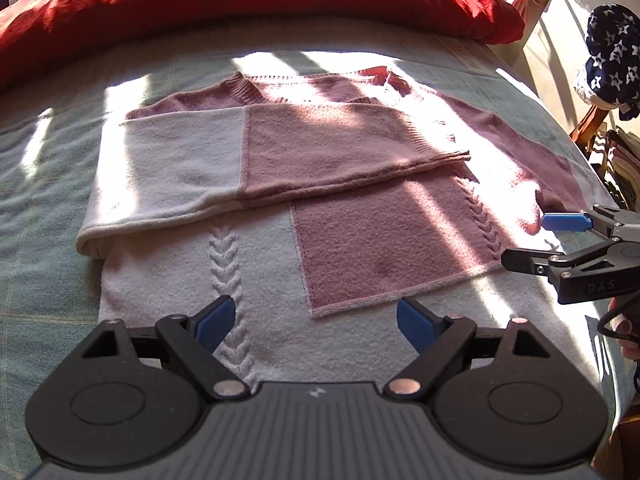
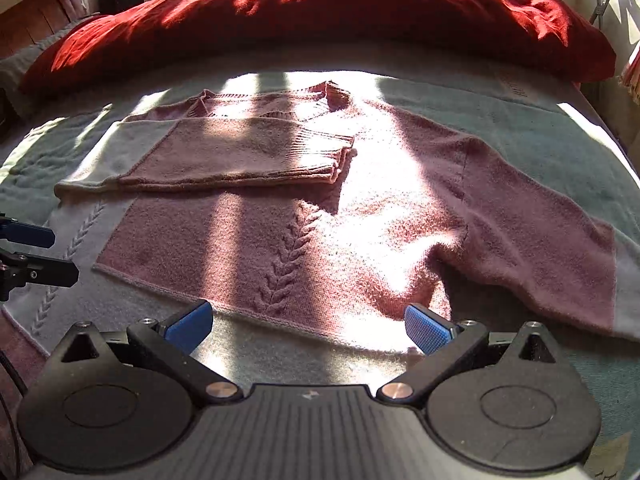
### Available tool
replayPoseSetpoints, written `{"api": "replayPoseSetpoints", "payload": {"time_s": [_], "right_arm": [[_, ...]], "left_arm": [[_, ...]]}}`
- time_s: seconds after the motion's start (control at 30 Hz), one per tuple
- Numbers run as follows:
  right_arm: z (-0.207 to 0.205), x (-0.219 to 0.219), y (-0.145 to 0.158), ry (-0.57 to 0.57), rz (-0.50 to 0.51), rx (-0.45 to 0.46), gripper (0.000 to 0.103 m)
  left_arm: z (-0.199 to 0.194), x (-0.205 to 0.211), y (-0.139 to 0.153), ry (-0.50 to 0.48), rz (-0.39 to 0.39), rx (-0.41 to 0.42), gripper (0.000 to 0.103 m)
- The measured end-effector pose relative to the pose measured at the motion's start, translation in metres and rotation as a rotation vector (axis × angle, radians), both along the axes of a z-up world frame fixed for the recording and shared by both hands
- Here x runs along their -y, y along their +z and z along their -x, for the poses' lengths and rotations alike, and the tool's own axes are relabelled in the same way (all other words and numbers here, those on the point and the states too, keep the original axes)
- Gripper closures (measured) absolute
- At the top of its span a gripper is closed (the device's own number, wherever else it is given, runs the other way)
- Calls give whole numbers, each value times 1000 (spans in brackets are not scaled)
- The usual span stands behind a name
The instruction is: Fold clothes
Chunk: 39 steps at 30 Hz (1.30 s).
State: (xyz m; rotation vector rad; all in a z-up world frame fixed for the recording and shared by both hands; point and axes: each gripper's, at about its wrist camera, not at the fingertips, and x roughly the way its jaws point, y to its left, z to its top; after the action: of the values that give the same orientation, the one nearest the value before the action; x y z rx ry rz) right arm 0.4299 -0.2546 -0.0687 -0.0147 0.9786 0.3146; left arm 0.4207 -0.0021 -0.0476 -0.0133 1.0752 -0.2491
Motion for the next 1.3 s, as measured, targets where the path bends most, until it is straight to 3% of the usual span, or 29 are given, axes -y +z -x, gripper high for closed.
{"api": "replayPoseSetpoints", "payload": {"time_s": [0.1,0.2,0.47,0.63,0.83,1.03,1.2,1.3], "right_arm": [[-18,0,-13,15,23,37,0],[-27,15,-25,6,18,10,0],[-2,16,-1,1,-65,-8,0],[11,17,-21,-12,-13,-78,0],[24,22,-1,-14,-23,-46,0],[-35,28,18,-53,-4,90,0],[-69,40,-9,-89,-41,12,0],[-59,62,-30,-125,48,-39,0]], "left_arm": [[-4,10,-2,1,-3,-5,15],[-6,18,-5,-9,-6,-12,15],[-14,24,-9,0,12,-20,15],[-16,25,-9,-20,1,-23,15],[-16,19,-9,-31,0,-27,15],[-20,18,-7,-37,7,-12,15],[-16,18,-10,-49,10,-26,15],[-14,16,-12,-47,9,-34,15]]}}
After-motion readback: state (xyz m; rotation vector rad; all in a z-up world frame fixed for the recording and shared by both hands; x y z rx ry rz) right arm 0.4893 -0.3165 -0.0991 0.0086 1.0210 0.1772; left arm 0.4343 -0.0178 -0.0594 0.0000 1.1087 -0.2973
